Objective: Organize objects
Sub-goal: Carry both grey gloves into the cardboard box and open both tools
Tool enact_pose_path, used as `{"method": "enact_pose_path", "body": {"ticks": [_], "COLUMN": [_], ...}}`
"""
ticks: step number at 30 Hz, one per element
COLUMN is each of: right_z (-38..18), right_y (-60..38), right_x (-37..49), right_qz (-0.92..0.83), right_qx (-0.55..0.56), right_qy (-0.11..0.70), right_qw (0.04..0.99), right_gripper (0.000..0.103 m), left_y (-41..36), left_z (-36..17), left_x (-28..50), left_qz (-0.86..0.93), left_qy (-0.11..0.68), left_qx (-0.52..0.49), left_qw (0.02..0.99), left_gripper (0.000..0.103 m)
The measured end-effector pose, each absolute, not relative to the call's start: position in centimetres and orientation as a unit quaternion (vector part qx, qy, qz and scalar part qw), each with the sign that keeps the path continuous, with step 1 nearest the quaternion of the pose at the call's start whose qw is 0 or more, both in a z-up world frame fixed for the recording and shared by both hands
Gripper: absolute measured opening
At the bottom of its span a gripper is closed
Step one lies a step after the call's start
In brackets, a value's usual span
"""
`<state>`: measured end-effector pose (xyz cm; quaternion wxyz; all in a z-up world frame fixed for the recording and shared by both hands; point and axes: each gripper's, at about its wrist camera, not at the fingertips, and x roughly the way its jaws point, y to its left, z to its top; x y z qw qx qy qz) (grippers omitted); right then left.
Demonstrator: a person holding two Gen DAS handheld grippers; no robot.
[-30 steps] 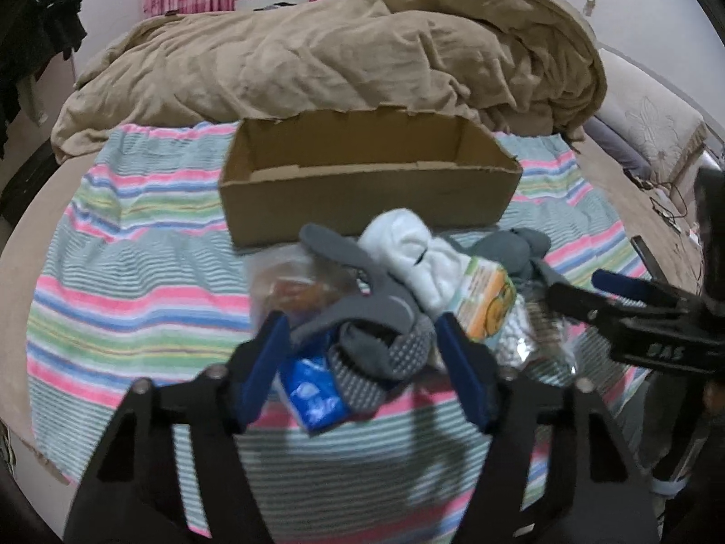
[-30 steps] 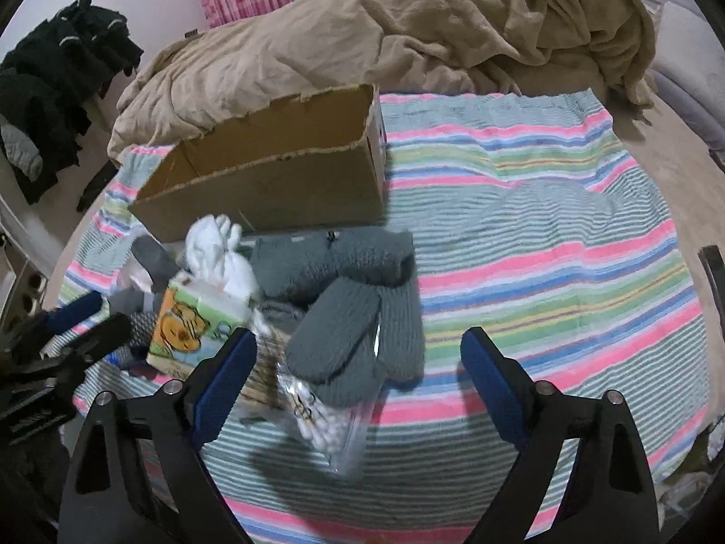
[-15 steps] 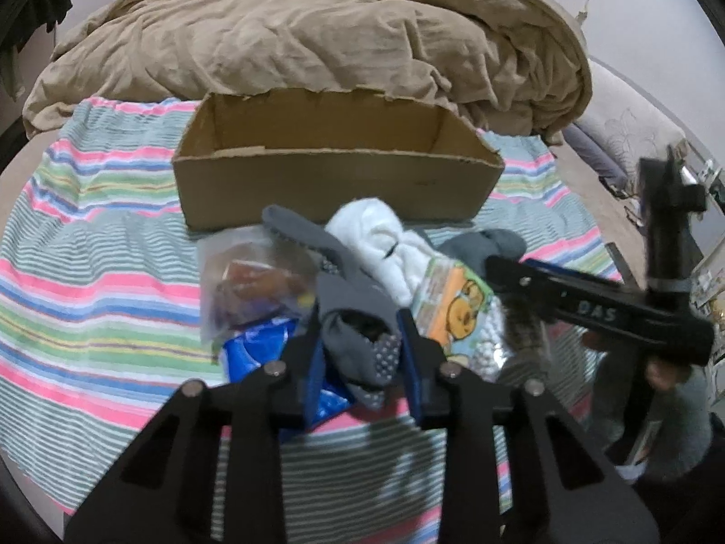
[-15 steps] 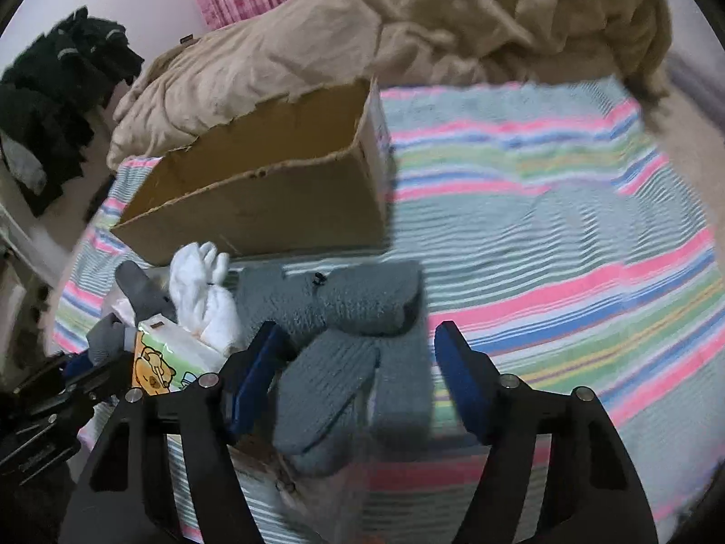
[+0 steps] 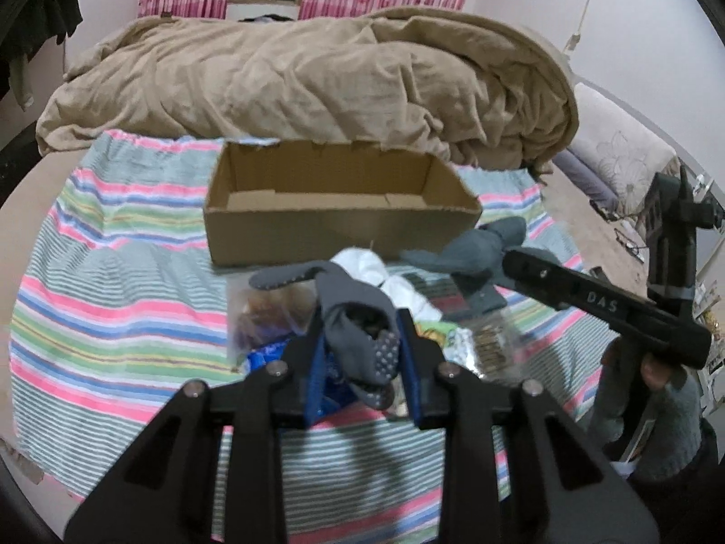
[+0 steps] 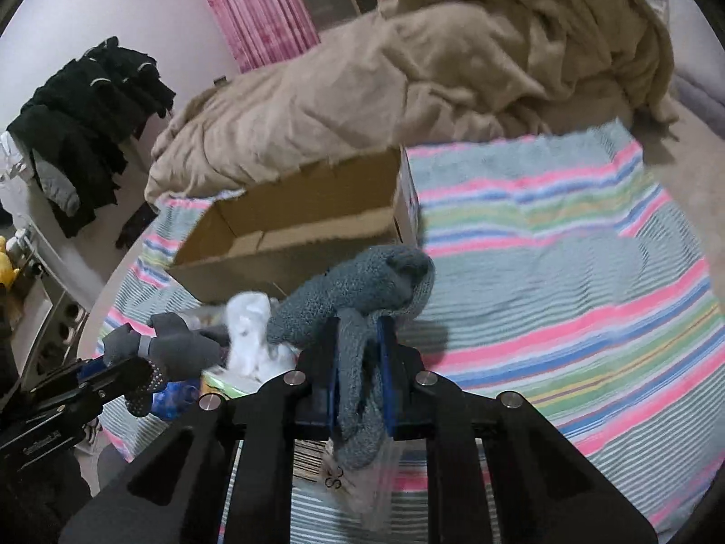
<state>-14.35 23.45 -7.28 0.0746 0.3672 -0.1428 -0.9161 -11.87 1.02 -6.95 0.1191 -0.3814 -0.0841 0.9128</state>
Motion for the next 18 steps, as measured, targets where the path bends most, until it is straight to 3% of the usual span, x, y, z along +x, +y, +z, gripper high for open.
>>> {"method": "enact_pose_path", "body": {"ticks": [18], "right_z": [0.9], "right_y": [22.9], "right_x": [-14.2], "right_qz": [-0.947], "right_qx": [0.289], "right_qy": [-0.11], "right_qw": [0.089], "right_gripper": [0.017], "left_y": [-0.3], "left_z": [0.4], "left_x": [-14.1], "left_qz": [0.941], "left_qy": [-0.08], "left_qx": [-0.306], "left_qw": [0.123], "left_gripper": [0.029]}}
